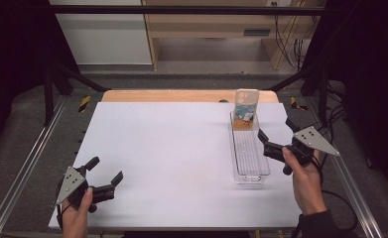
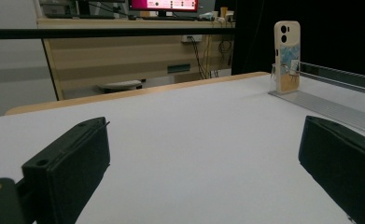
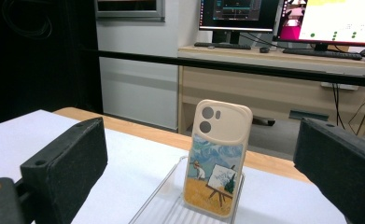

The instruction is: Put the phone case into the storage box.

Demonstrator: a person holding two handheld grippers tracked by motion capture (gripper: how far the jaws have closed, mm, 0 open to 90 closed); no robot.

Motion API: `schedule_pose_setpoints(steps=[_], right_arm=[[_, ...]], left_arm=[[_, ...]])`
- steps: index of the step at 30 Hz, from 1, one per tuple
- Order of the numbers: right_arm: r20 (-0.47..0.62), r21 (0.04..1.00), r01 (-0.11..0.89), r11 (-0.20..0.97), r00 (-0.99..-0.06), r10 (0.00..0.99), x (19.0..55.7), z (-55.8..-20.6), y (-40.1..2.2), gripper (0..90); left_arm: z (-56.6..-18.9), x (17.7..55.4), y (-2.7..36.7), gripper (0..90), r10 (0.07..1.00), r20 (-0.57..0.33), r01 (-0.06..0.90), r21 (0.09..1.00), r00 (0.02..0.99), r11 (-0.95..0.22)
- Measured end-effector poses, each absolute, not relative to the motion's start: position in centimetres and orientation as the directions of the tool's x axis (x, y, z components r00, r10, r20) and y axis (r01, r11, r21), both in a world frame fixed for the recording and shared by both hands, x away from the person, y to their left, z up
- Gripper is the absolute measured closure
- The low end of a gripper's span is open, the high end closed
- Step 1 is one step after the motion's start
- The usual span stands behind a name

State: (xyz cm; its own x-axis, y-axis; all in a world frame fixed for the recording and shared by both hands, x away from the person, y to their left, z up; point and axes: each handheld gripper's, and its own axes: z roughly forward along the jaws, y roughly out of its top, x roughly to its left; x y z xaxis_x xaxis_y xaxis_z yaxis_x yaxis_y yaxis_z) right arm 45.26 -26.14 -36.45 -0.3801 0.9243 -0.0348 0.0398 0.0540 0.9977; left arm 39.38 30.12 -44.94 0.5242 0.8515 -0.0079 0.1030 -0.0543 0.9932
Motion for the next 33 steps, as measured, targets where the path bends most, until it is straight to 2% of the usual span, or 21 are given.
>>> schedule_pose_setpoints(steps=[33], right_arm=[[0.010,0.998,0.063,0.014,-0.365,0.931,41.8,-40.7,-28.4,2.6]], left_arm=[[-44.9,39.2,30.1,1.8,0.839,0.013,0.074,0.995,0.544,-0.064]])
